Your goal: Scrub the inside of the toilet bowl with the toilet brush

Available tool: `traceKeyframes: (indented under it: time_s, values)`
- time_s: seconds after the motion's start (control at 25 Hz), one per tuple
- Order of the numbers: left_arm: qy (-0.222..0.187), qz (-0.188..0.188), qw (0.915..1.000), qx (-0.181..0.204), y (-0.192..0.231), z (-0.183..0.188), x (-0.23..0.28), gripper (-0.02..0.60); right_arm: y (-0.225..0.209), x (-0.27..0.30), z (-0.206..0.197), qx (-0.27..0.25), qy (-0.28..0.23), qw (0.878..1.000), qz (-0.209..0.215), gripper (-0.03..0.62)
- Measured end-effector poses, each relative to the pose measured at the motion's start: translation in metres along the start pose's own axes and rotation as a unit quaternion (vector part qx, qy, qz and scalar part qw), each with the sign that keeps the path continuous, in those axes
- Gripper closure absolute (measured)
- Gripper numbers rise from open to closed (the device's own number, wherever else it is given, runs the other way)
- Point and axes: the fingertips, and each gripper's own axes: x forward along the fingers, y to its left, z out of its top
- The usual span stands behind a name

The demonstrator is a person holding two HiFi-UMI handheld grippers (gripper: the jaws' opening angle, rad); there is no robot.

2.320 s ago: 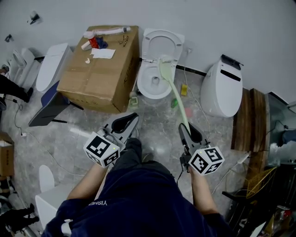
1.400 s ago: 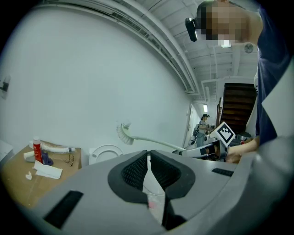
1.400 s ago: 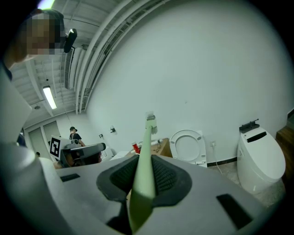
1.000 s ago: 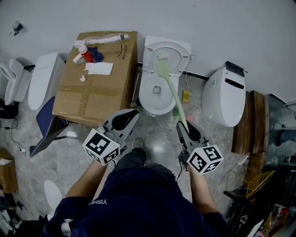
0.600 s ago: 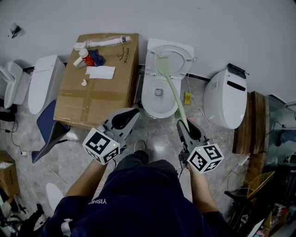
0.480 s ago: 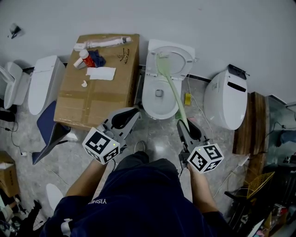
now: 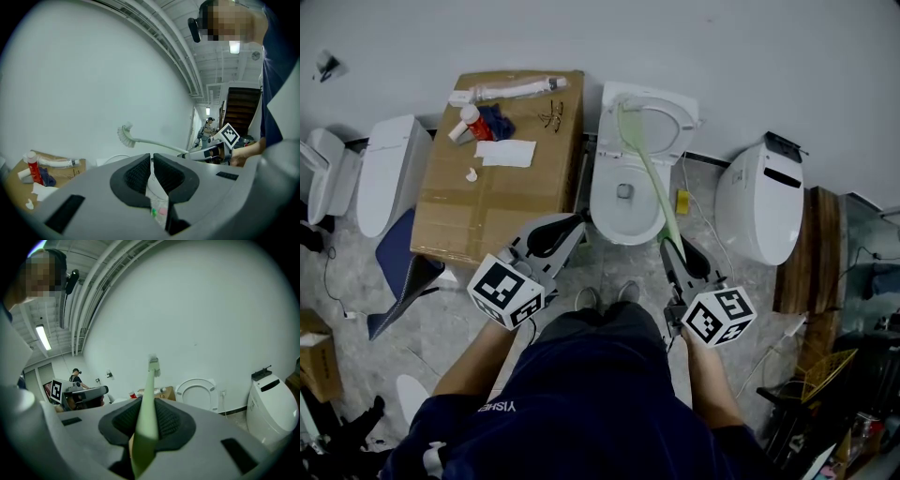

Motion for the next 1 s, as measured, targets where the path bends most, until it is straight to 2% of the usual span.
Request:
traceKeyframes:
  time_s: [0.6,1.0]
  values:
    - [-0.001,0.006,1.0000,0.006,0.009,0.011,0.030,0.537,-0.025,0.015,0.016,0.001,-0.003,1.000,0.008,0.508]
    - [0.005,0.022,0.9997,0.005,0.016,0.019,0.076,0.537,-0.069,0.028,0.036,0.006,0.002,1.000,0.021,0.508]
